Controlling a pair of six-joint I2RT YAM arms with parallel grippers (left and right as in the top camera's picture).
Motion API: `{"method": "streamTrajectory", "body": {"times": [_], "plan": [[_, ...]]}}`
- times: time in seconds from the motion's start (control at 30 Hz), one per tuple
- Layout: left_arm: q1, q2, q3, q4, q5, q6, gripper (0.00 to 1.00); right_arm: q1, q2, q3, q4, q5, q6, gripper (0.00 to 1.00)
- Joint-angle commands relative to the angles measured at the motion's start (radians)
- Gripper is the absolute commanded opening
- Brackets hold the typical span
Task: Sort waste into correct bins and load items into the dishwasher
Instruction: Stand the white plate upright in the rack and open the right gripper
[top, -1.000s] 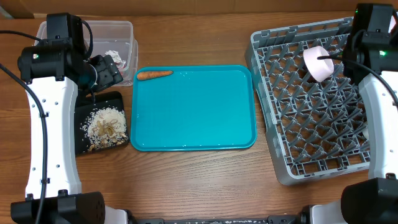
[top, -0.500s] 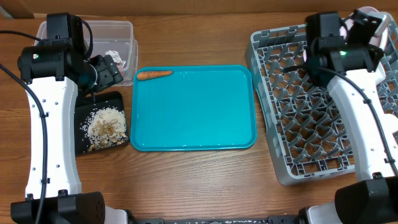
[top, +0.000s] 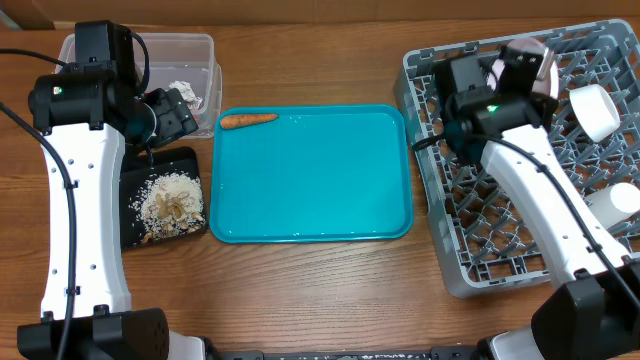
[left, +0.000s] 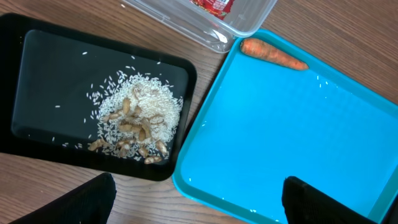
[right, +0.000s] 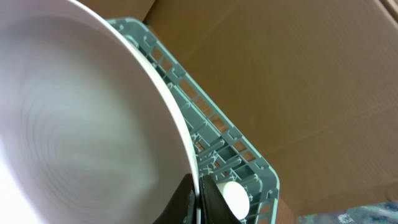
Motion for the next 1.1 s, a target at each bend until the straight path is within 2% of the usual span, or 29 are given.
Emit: {"method": "streamTrajectory", "body": {"times": [0.0,0.17,0.43,0.53,0.87,0.9,0.93,0.97,1.07], "plan": [[-0.003,-0.006,0.017,-0.003,0.012,-0.005,0.88,0.001,0.003,-0.057,0.026,0.061,0.020,0.04],[-0.003,-0.006,0.017,-0.002,0.012,-0.005,0.88,0.001,0.003,-0.093,0.057,0.049,0.020,0.04],[-0.003,-0.006,0.017,-0.006,0.012,-0.005,0.88,0.014,0.003,-0.094,0.045,-0.090,0.021,0.04],[-0.003,-0.006,0.017,-0.006,0.012,-0.005,0.88,0.038,0.003,-0.094,0.029,-0.109,0.060,0.04],[-0.003,-0.006,0.017,-0.006,0.012,-0.005,0.88,0.119,0.003,-0.094,0.028,-0.455,0.072,0.05],[-0.003,-0.006,0.017,-0.006,0.012,-0.005,0.88,0.119,0.003,-0.094,0.029,-0.480,0.072,0.09],[-0.003,-0.006,0.017,-0.006,0.012,-0.005,0.88,0.119,0.003,-0.094,0.025,-0.526,0.071,0.26],[-0.003,-0.006,0.017,-0.006,0.012,-0.006,0.88,0.119,0.003,-0.094,0.023,-0.545,0.071,0.34],[-0.003,-0.006,0.017,-0.006,0.012,-0.005,0.88,0.119,0.003,-0.094,0.015,-0.607,0.071,0.43]]}}
